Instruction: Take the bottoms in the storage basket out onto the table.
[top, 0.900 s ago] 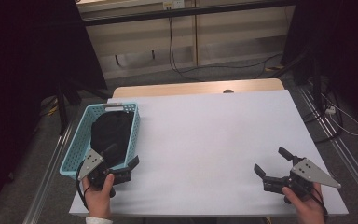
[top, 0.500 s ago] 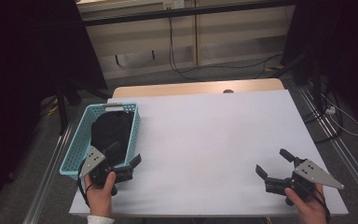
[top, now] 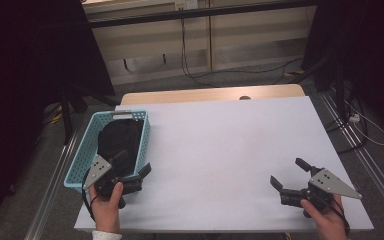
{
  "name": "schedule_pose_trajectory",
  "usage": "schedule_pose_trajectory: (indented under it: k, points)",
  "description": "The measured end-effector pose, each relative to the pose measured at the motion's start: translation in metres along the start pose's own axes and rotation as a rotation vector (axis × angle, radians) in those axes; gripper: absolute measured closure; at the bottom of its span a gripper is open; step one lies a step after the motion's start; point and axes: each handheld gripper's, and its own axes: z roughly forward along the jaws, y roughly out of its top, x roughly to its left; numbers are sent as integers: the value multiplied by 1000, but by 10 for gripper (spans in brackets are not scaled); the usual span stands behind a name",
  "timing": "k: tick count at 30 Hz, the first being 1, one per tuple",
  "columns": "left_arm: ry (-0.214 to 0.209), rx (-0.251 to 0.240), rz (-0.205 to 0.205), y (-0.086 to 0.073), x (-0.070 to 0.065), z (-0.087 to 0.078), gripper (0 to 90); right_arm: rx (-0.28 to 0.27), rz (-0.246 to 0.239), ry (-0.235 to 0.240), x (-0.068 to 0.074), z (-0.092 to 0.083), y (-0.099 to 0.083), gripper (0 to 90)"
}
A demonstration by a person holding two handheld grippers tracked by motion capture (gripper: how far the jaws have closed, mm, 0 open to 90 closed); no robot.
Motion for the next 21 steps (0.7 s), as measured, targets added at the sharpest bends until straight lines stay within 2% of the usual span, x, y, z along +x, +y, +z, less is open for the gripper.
schedule_pose_trajectory:
  k: [3, 4, 7, 15, 21]
  points:
    - [0, 0, 9, 4, 0, 1, 17, 7, -7, 2, 0, 0, -1, 0]
    - [0, 9, 25, 9, 2, 3, 17, 6, -7, 3, 0, -1, -1, 0]
    - [5, 5, 34, 18, 5, 4, 17, 3, -8, 6, 0, -2, 0, 0]
    - [24, -5, 42, 35, 14, 7, 16, 9, -11, 12, 1, 0, -1, 0]
    - [23, 1, 33, 39, 18, 13, 17, 14, -17, 18, 3, 3, -1, 0]
